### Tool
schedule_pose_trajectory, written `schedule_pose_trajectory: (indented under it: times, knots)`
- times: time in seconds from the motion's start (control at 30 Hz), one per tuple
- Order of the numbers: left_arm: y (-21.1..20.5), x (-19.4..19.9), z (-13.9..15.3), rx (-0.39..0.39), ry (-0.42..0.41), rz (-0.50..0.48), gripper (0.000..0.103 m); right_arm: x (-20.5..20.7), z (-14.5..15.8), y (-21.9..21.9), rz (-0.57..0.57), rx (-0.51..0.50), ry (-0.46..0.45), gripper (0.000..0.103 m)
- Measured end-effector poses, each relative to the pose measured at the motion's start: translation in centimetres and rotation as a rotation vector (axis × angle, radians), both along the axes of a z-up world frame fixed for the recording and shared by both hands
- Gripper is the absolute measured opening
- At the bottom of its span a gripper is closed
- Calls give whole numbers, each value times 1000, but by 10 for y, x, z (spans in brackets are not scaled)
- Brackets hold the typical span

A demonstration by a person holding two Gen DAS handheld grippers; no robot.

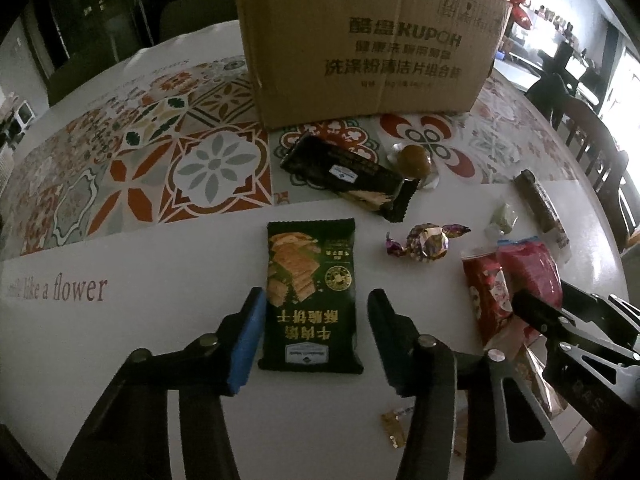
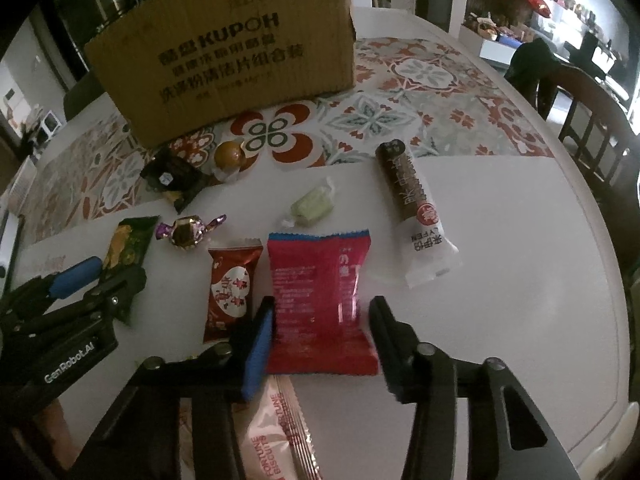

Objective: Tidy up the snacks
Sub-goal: 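Grasp the green cracker packet with the left tool while the right tool grasps the red wafer packet, then carry both packets over the cardboard box and open both tools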

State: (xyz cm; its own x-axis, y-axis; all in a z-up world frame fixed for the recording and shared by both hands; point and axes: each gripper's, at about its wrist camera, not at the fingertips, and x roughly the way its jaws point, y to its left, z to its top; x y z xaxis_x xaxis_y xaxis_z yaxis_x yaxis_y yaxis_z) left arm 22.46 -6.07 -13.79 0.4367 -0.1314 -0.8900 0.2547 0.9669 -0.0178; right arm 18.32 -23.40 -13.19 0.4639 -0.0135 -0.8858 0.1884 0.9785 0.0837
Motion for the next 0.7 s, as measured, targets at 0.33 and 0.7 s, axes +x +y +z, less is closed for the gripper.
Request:
schedule_pose_trajectory:
  times: [0.33, 0.7]
  knots:
    - [0, -9, 7, -19, -15, -6, 43, -6, 7, 3, 22, -1, -30, 42]
    - [-2, -25, 55, -48, -120, -39, 43, -13, 42, 7, 73, -3, -128, 42]
